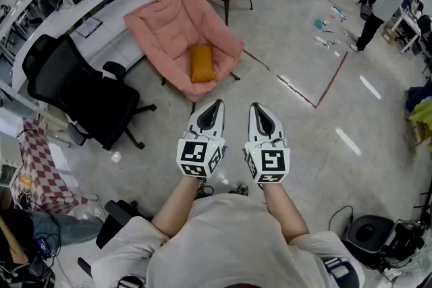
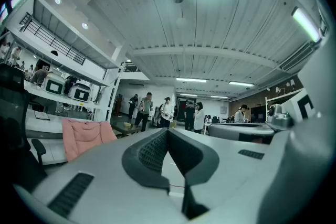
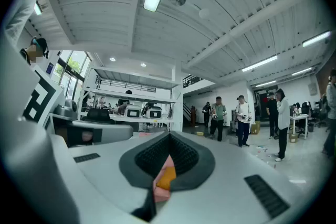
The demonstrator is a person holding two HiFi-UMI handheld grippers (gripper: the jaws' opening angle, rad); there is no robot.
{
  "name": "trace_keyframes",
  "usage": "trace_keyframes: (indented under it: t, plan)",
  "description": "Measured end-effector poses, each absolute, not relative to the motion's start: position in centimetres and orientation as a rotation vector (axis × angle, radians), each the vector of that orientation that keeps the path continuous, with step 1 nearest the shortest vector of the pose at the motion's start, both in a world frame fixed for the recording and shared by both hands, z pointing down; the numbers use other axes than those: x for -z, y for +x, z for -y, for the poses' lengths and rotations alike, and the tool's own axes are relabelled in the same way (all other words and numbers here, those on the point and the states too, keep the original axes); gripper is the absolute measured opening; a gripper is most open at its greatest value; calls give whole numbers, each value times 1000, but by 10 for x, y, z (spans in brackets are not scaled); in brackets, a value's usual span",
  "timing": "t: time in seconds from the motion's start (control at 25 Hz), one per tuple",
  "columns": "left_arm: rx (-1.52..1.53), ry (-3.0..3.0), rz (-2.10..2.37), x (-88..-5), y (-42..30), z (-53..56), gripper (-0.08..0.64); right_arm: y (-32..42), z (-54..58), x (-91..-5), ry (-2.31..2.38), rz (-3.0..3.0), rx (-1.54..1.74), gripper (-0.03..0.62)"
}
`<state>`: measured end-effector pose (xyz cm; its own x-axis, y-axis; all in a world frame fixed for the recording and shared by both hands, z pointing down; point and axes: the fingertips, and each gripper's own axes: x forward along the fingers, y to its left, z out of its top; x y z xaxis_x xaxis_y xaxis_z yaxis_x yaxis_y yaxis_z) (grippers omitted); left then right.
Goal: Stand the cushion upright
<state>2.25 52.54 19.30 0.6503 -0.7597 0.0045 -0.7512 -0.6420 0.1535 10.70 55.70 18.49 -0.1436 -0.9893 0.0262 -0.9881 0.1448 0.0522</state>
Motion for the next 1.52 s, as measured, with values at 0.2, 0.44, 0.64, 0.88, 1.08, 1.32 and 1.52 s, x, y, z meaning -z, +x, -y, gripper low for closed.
trace_keyframes:
  t: [0.2, 0.44, 0.64, 0.88, 1.08, 1.32, 1.52]
  plan:
    - [85, 2729, 1255, -192, 15, -528, 12, 101, -561, -187, 2024, 2327, 21, 8]
    - [75, 2712, 1264, -198, 2, -532, 12, 88, -565, -194, 1999, 2328, 3, 8]
    - [65, 2690, 1268, -208, -18, -531, 12, 61, -558, -206, 1939, 2371, -53, 8]
    - [46, 2598, 1312, -230, -64, -534, 12, 18, -557, -229, 1851, 2343, -63, 8]
    - [60, 2557, 1321, -241, -96, -534, 12, -15, -554, -234, 1812, 2350, -67, 8]
    - [36, 2516, 1293, -270, -122, -532, 12, -43, -557, -262, 1774, 2310, -108, 8]
    - [24, 2498, 1290, -279, -119, -520, 12, -34, -540, -270, 1768, 2299, -131, 8]
